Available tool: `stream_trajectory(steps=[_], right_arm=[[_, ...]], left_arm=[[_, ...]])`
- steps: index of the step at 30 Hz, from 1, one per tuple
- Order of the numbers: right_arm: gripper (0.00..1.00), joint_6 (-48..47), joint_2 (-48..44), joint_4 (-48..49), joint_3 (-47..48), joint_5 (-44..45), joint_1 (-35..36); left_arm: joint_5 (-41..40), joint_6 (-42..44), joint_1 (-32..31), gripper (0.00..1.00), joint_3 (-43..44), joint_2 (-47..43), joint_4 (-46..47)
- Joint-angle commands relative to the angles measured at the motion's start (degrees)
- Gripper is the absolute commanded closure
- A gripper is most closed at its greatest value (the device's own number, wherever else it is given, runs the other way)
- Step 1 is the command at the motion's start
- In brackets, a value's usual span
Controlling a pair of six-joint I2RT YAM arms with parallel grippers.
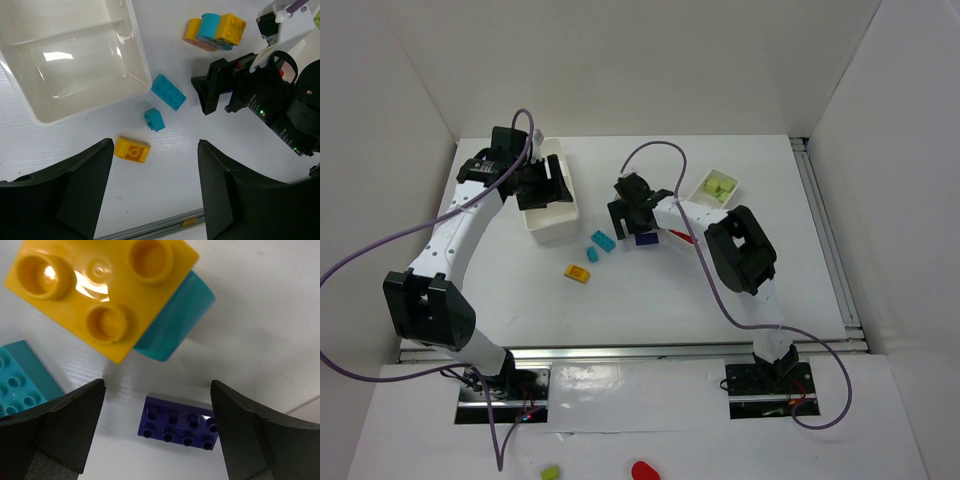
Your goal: Sort the legos into containers by color
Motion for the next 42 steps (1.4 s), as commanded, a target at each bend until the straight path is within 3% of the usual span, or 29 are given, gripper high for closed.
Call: stream_trajectory(steps=[1, 13, 17, 23, 24, 29, 36, 42], right_arm=[[0.07, -0.7, 0.9, 1.0, 1.2, -2.3, -0.3], [0.07, 4.5, -12.2, 0.5, -16.6, -5.6, 3.9], [0.08, 5.2, -12.9, -0.8, -17.7, -1.7, 6.6], [0.29, 6.3, -10.2, -2.5, -15.4, 5.6, 8.0], [0.39, 6.3, -9.6, -2.5, -15.4, 6.2, 8.0], [0.67, 6.9, -11.4, -3.5, -12.4, 8.7, 8.0], [0.69, 6.4, -19.2, -5.2, -9.8, 13.2, 7.4], [0.69, 7.0, -26.5, -5.0, -12.7, 16.7, -0.2]], left_arm=[[0.8, 1.2, 0.7, 0.23, 0.0, -2.6, 1.1], [2.3, 1.2, 0.7, 0.23, -0.5, -2.1, 1.1], [2.9, 1.2, 0.7, 0.23, -1.1, -2.1, 1.6], [2.9, 1.2, 0.7, 0.23, -1.1, -2.1, 1.6], [2.9, 1.2, 0.7, 0.23, -1.1, -2.1, 1.6], [2.9, 1.2, 0.7, 0.23, -1.1, -2.1, 1.6], [3.4, 1.2, 0.7, 0.23, -1.1, -2.1, 1.6], [3.9, 1.2, 0.7, 0.23, -0.5, -1.1, 1.6]])
